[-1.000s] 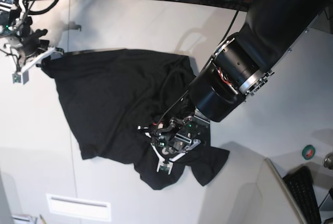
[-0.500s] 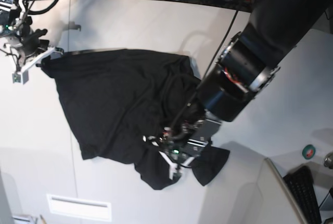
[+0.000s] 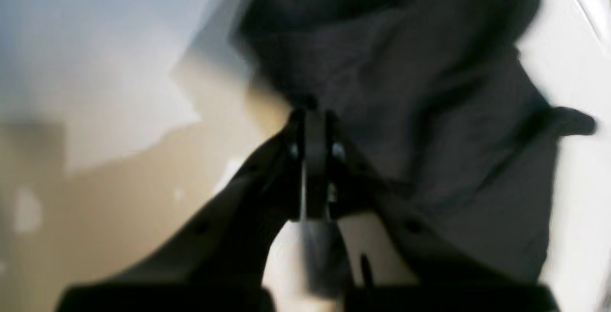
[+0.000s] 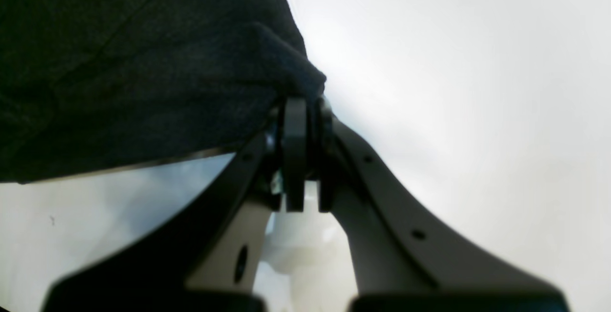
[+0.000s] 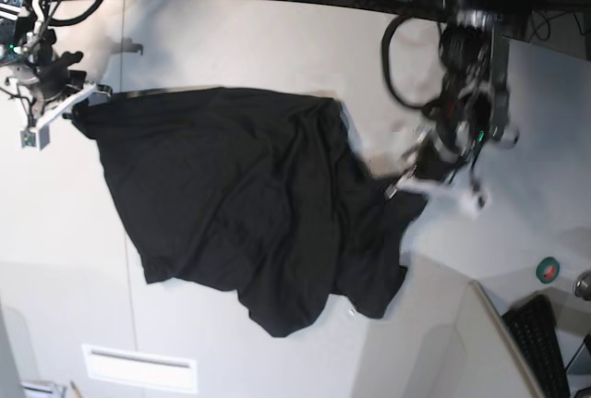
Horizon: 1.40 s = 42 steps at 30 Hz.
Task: Layout the t-shirt on the table in an organized manner, then fold the t-shirt properly
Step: 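Pull the grasped corner away from the right gripper to spread the shirt, then grasp the shirt edge near the left gripper again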
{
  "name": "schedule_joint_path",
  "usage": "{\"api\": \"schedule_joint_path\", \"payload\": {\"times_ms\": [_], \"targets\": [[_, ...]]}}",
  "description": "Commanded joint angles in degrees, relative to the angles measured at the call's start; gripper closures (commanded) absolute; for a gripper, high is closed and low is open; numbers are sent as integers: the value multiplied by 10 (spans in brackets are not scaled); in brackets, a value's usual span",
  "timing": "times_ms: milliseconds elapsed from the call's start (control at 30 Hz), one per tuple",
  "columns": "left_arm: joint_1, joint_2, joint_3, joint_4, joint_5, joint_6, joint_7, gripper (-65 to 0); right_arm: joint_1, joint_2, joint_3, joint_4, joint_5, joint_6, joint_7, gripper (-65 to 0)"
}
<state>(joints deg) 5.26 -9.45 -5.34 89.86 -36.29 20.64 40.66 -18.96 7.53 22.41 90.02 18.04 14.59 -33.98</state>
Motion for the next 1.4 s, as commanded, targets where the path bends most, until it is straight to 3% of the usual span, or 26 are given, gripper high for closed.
{"api": "schedule_joint_path", "payload": {"times_ms": [0, 200, 633, 667, 767, 867, 1067, 1200, 1267, 1367], "targets": [[17, -2, -13, 25, -7, -8, -25, 0, 3, 7, 2, 12, 4, 0, 10, 0], [116, -3, -19, 14, -4, -8, -93, 0, 3, 7, 2, 12, 4, 0, 10, 0], [140, -3, -30, -3, -6, -6, -93, 0, 3, 8, 2, 13, 2, 0, 8, 0], [144, -3, -45, -2, -7, -6, -92, -20, 3, 8, 2, 15, 2, 0, 8, 0], [159, 0, -94, 11, -7, -6, -92, -253, -7, 8, 18, 37, 1, 0, 8, 0], [183, 0, -126, 41, -7, -6, -92, -398, -13, 8, 24, 65, 1, 0, 8, 0], [239, 0, -160, 120, -7, -6, -92, -408, -29, 5, 24, 95, 1, 0, 7, 0], [249, -4, -127, 161, -4, -8, -91, -410, -33, 5, 24, 92, 1, 0, 7, 0], [213, -21, -92, 162, -3, -8, -88, -410, -32, 5, 24, 91, 1, 0, 7, 0], [127, -40, -52, 141, -8, -5, 0, -410, -31, 5, 24, 91, 1, 0, 7, 0]]}}
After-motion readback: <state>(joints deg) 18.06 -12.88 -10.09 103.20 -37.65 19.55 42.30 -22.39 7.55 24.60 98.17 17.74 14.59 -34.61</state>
